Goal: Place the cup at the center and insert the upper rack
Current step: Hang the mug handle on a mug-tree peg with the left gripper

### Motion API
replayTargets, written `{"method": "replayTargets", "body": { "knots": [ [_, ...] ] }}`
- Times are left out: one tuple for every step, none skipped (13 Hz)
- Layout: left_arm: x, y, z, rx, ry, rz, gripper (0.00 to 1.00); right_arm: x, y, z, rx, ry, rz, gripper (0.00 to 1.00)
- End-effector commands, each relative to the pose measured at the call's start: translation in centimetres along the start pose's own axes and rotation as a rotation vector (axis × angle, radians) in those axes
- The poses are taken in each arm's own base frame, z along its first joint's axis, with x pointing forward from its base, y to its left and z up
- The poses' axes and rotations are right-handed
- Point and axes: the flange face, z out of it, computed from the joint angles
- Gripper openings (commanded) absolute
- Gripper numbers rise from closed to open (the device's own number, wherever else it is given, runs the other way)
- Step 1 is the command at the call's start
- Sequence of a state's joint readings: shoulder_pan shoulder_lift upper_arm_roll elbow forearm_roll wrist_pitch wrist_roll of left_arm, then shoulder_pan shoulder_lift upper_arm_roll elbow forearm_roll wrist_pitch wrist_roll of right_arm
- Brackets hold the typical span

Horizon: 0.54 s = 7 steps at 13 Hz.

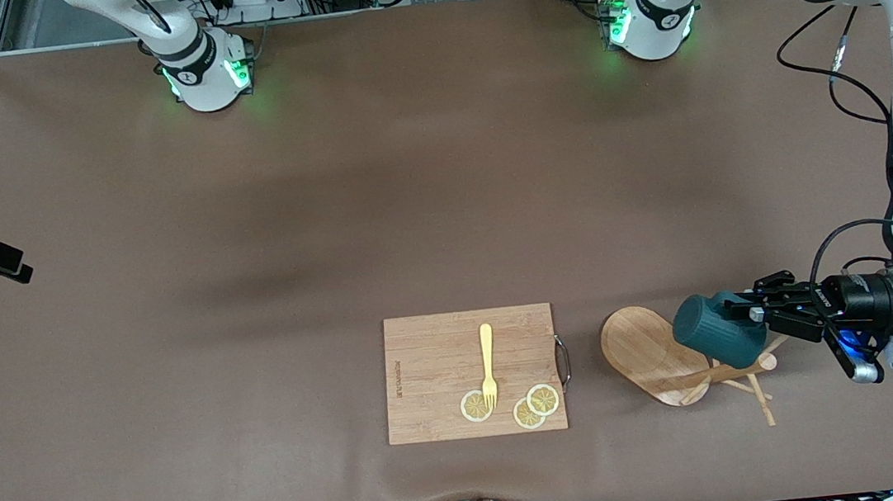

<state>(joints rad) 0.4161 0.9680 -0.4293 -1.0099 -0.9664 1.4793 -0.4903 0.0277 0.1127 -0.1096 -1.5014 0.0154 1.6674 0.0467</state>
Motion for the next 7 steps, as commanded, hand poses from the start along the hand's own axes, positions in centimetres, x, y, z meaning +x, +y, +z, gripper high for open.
{"method": "replayTargets", "body": {
  "knots": [
    [-0.06,0.05,-0.23,-0.029,-0.018,0.018,0.13,-0.36,0.22,-0.86,0.011,0.004,0.015,1.0],
    [0.19,-0.13,-0.19,-0.032,-0.019,0.015,0.31,-0.36,0.22,-0.86,0.011,0.004,0.015,1.0],
    [0.15,-0.05,-0.25,-0.043,-0.023,0.017,0.47,-0.36,0.22,-0.86,0.011,0.004,0.015,1.0],
    [0.1,0.05,-0.26,-0.051,-0.027,0.018,0.93,-0.35,0.31,-0.86,0.011,0.004,0.016,1.0],
    [-0.02,0.1,-0.36,-0.051,-0.026,0.022,1.0,-0.35,0.4,-0.86,0.011,0.004,0.018,1.0],
    [-0.06,0.15,-0.4,-0.051,-0.025,0.022,1.0,-0.35,0.4,-0.86,0.011,0.004,0.018,1.0],
    [-0.06,0.17,-0.41,-0.053,-0.026,0.021,1.0,-0.35,0.4,-0.86,0.011,0.004,0.018,1.0]
  ]
}}
